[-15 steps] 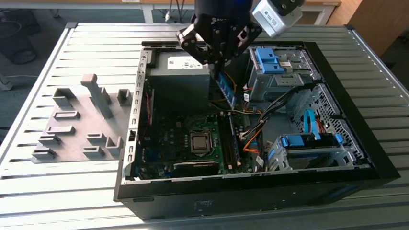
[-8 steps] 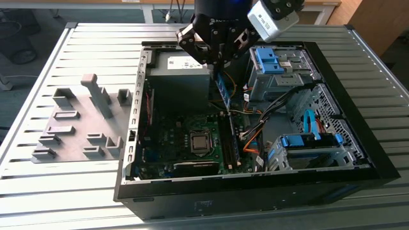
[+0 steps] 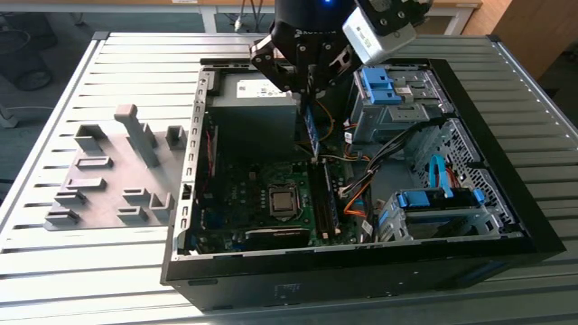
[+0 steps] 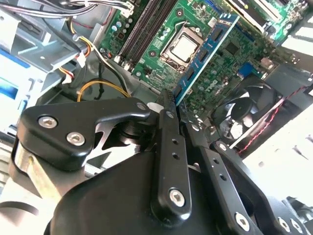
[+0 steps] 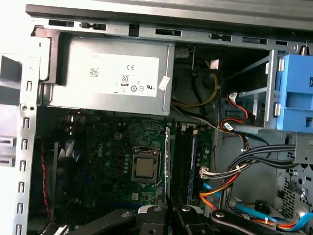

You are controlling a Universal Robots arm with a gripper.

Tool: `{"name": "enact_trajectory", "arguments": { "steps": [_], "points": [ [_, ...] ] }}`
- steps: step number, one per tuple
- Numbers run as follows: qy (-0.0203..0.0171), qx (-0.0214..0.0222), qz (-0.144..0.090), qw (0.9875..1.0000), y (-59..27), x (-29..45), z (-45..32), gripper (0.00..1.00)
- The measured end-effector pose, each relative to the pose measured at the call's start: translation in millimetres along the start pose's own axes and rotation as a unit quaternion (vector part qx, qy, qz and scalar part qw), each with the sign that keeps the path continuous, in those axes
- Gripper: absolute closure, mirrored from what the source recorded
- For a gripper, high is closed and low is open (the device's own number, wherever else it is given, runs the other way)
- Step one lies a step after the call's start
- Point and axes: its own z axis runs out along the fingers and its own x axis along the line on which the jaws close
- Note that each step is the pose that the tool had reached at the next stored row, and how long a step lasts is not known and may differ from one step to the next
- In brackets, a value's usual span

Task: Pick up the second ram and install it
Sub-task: 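Insert the second ram into the second slot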

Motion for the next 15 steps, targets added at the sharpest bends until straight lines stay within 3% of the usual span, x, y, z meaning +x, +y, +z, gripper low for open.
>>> {"name": "enact_trajectory", "arguments": {
  "steps": [9, 15],
  "points": [
    [-0.0002, 0.0001, 0.005, 1.0000, -0.4, -8.4, 15.7, 0.86],
    [-0.0003, 0.0001, 0.005, 1.0000, -0.4, -8.4, 17.3, 0.86]
  ]
}}
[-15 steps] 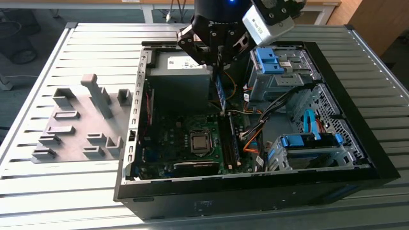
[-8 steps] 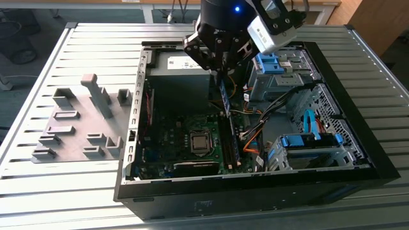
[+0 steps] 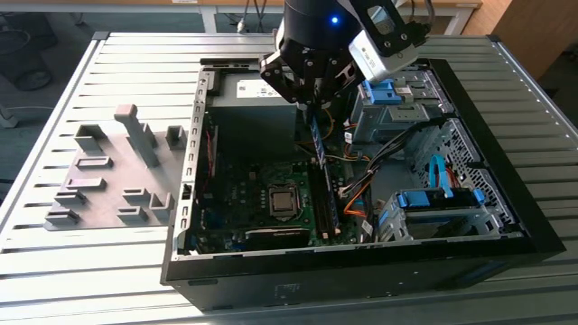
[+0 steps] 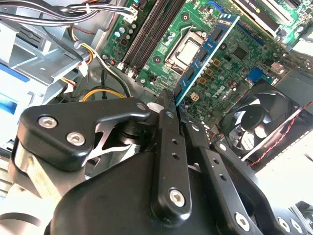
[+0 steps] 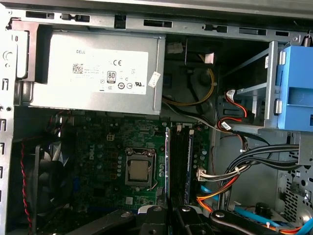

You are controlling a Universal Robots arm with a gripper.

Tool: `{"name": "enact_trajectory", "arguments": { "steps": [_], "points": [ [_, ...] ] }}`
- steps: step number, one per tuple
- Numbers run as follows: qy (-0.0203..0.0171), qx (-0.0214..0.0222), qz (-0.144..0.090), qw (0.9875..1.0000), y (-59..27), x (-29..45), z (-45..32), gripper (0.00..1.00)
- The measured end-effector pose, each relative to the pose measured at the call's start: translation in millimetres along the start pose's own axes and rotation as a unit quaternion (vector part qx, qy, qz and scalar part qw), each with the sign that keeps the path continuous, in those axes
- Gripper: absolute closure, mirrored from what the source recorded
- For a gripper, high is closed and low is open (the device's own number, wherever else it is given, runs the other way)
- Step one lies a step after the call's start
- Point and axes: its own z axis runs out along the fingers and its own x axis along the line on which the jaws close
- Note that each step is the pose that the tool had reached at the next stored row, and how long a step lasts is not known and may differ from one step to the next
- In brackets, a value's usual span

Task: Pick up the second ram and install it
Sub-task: 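Insert the second ram into the second slot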

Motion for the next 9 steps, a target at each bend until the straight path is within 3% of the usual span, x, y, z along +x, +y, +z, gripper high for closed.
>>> {"name": "enact_trajectory", "arguments": {
  "steps": [9],
  "points": [
    [0.0000, 0.0001, 0.000, 1.0000, 0.0, 0.0, 0.1, 0.86]
  ]
}}
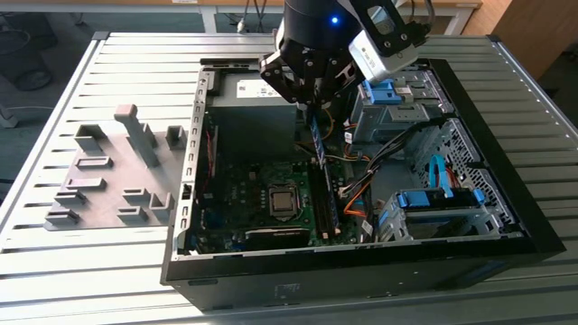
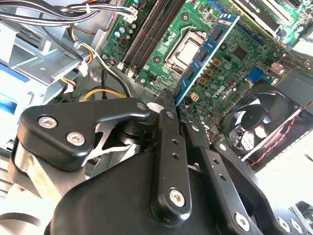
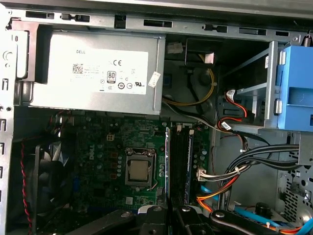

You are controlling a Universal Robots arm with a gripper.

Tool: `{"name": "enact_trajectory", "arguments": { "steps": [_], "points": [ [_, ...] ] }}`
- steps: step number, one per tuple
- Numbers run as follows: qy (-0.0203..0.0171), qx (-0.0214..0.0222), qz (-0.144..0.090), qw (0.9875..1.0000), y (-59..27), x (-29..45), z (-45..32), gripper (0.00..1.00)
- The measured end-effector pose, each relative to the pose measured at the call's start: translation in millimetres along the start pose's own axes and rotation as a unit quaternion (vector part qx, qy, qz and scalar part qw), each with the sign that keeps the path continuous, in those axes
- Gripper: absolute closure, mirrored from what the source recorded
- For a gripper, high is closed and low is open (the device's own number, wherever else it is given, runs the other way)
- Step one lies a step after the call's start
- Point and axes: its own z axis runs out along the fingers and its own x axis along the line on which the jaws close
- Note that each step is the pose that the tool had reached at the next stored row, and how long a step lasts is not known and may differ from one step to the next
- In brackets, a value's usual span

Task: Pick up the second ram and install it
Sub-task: 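Insert the second ram into the second slot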

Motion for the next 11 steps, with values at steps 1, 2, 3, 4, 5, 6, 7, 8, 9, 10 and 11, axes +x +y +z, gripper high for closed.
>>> {"name": "enact_trajectory", "arguments": {
  "steps": [1, 2, 3, 4, 5, 6, 7, 8, 9, 10, 11],
  "points": [
    [0.0000, -0.0001, 0.000, 1.0000, 0.0, -0.1, 0.4, 0.86],
    [-0.0001, -0.0003, 0.000, 1.0000, 0.0, -0.7, 1.4, 0.86],
    [0.0001, -0.0005, 0.000, 1.0000, -0.1, -1.3, 2.8, 0.86],
    [0.0004, -0.0007, 0.000, 1.0000, -0.1, -2.0, 4.5, 0.86],
    [0.0006, -0.0009, 0.000, 1.0000, -0.1, -2.9, 6.3, 0.86],
    [0.0011, -0.0010, 0.000, 1.0000, -0.2, -4.1, 8.1, 0.86],
    [0.0017, -0.0010, 0.000, 1.0000, -0.2, -5.5, 10.0, 0.86],
    [0.0021, -0.0010, 0.000, 1.0000, -0.2, -6.4, 11.8, 0.86],
    [0.0022, -0.0010, 0.000, 1.0000, -0.3, -7.0, 13.6, 0.86],
    [0.0022, -0.0010, 0.000, 1.0000, -0.3, -7.8, 15.5, 0.86],
    [0.0023, -0.0010, 0.000, 1.0000, -0.3, -8.5, 17.2, 0.86]
  ]
}}
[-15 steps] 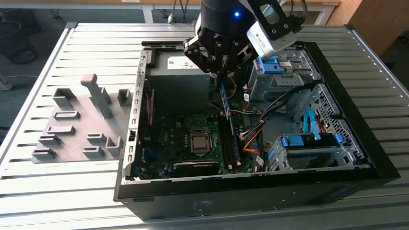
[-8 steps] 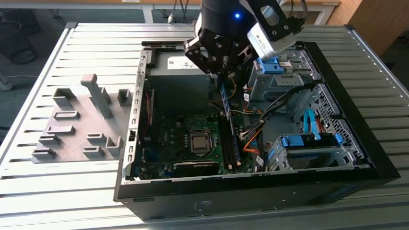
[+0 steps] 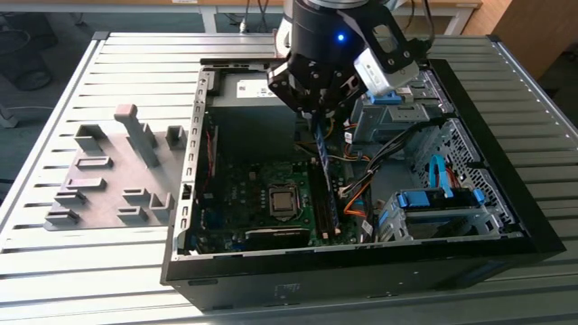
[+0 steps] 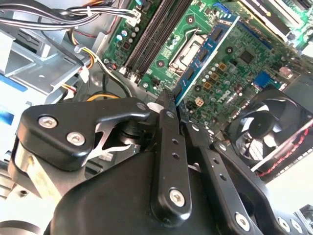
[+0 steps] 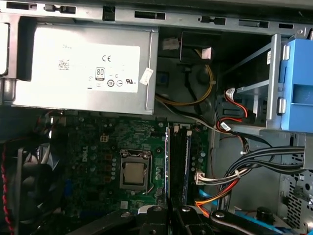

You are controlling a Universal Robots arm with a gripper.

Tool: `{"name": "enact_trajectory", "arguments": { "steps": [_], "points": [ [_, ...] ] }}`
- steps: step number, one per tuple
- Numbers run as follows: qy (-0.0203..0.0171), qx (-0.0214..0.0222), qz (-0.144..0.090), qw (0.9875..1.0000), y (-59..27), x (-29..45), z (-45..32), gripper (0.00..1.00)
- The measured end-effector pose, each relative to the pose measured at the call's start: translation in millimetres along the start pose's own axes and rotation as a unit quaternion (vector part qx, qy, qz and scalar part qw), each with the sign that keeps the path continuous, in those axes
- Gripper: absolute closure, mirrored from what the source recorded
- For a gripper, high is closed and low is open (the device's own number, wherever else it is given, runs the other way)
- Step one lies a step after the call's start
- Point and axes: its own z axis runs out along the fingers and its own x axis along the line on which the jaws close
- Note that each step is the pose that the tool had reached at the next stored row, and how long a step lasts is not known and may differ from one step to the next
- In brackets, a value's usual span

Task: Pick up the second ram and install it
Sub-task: 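Insert the second ram into the second slot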

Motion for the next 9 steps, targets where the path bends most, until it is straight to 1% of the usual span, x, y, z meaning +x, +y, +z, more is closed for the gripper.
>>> {"name": "enact_trajectory", "arguments": {
  "steps": [3, 9],
  "points": [
    [0.0000, 0.0000, 0.000, 1.0000, 0.0, -0.8, 5.5, 0.86],
    [0.0001, -0.0001, 0.000, 1.0000, -2.8, -1.3, 16.2, 0.86]
  ]
}}
